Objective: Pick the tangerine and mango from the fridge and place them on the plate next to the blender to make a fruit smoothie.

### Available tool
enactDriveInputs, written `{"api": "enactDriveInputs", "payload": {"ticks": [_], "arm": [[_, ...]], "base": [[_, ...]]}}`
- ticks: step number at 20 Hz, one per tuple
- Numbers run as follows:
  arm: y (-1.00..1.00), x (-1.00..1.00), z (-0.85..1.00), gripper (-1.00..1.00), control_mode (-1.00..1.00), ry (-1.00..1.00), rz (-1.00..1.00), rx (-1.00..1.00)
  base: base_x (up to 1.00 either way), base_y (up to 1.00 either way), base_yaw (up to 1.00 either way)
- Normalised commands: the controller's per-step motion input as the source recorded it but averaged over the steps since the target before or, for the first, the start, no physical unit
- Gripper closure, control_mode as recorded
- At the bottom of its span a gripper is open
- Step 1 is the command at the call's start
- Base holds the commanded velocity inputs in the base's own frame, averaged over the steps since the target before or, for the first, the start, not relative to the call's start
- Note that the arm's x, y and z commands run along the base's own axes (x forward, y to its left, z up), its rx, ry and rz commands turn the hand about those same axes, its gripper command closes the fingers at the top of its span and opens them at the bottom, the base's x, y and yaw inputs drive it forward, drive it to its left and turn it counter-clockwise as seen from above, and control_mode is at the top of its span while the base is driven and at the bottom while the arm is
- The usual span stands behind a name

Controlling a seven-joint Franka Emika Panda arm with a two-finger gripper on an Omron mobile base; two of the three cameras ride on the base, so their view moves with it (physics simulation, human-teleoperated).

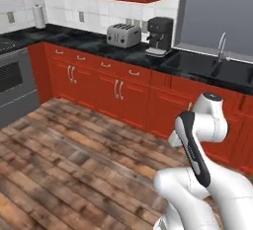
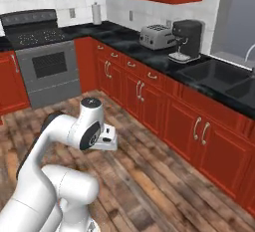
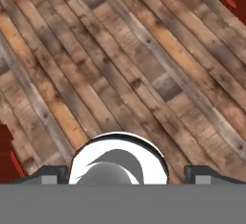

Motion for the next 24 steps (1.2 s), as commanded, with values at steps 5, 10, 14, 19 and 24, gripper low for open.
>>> {"api": "enactDriveInputs", "payload": {"ticks": [5,10,14,19,24], "arm": [[0.0,0.0,0.0,-1.0,1.0,0.0,0.0,0.0],[0.0,0.0,0.0,-1.0,1.0,0.0,0.0,0.0],[0.0,0.0,0.0,-1.0,1.0,0.0,0.0,0.0],[0.0,0.0,0.0,-1.0,1.0,0.0,0.0,0.0],[0.0,0.0,0.0,-1.0,1.0,0.0,0.0,0.0]], "base": [[-0.09,1.0,0.58],[0.35,0.84,0.49],[0.97,0.33,0.39],[1.0,0.0,0.44],[1.0,0.02,0.47]]}}
